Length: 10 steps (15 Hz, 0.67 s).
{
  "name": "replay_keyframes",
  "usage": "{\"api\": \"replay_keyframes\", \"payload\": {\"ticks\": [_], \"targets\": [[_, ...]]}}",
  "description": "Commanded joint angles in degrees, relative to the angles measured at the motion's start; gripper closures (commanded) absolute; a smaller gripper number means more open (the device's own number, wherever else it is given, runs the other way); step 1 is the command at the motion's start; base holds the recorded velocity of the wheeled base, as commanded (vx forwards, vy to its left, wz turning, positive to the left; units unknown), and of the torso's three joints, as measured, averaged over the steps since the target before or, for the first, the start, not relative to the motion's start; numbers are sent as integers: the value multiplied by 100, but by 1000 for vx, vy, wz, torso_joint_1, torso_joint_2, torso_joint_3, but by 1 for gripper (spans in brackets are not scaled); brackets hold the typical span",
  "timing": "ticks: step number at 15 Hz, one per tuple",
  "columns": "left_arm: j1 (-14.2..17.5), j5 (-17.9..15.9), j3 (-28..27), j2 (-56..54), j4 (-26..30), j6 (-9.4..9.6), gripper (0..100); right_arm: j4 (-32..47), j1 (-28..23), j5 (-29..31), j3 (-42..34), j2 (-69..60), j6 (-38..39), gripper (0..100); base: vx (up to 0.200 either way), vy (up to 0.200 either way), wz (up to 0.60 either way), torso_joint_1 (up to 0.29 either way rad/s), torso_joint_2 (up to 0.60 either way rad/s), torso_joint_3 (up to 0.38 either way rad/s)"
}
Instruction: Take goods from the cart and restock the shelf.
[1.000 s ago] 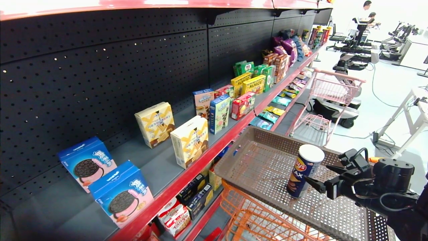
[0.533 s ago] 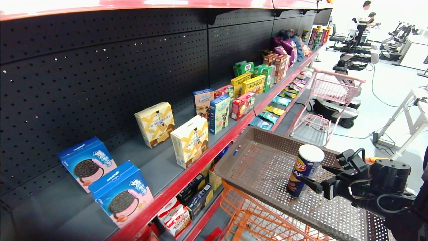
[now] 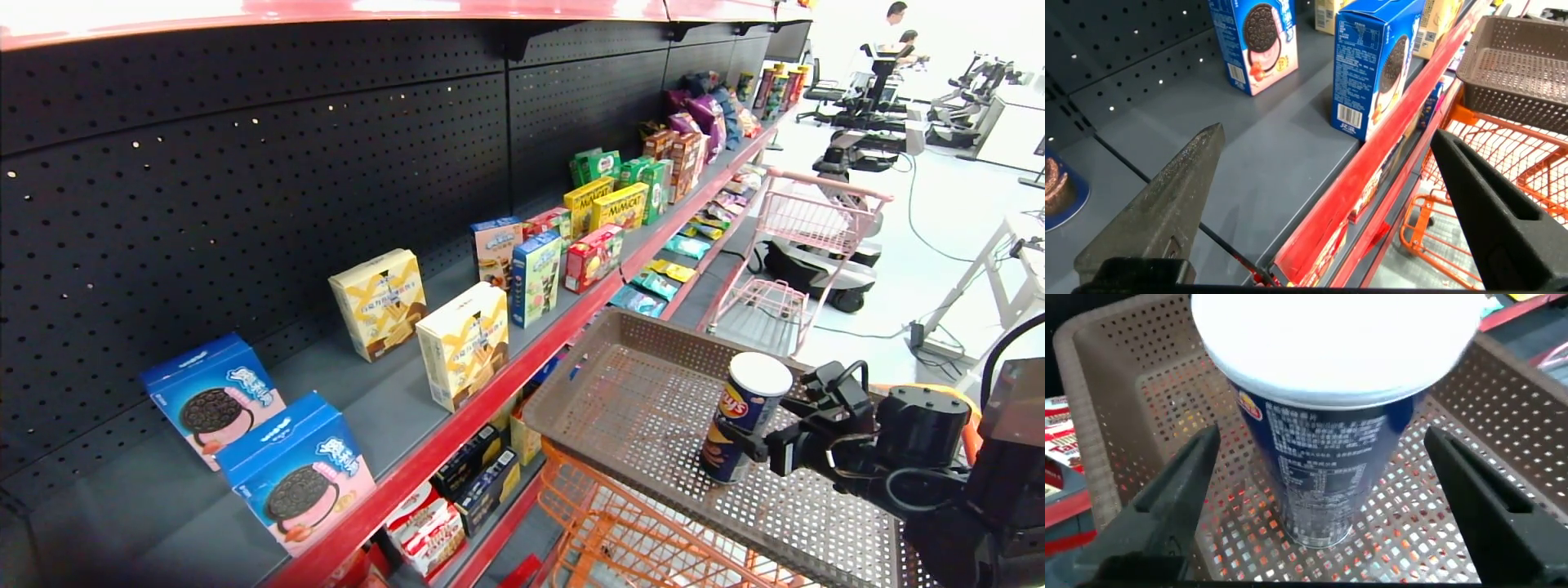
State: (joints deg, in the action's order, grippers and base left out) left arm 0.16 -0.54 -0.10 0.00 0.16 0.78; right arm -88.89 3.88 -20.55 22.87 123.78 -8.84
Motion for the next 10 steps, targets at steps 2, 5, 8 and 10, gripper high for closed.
{"api": "replay_keyframes", "payload": {"ticks": [2,5,8,10], "targets": [[2,1,1,0,2,1,0,-111,34,-1,7,366,-4,0,0,0,0,0,0,0],[2,1,1,0,2,1,0,-111,34,-10,33,462,-13,0,0,0,0,0,0,0],[2,1,1,0,2,1,0,-111,-1,-10,253,550,-30,0,0,0,0,0,0,0],[2,1,1,0,2,1,0,-111,-19,-10,402,559,-57,0,0,0,0,0,0,0]]}}
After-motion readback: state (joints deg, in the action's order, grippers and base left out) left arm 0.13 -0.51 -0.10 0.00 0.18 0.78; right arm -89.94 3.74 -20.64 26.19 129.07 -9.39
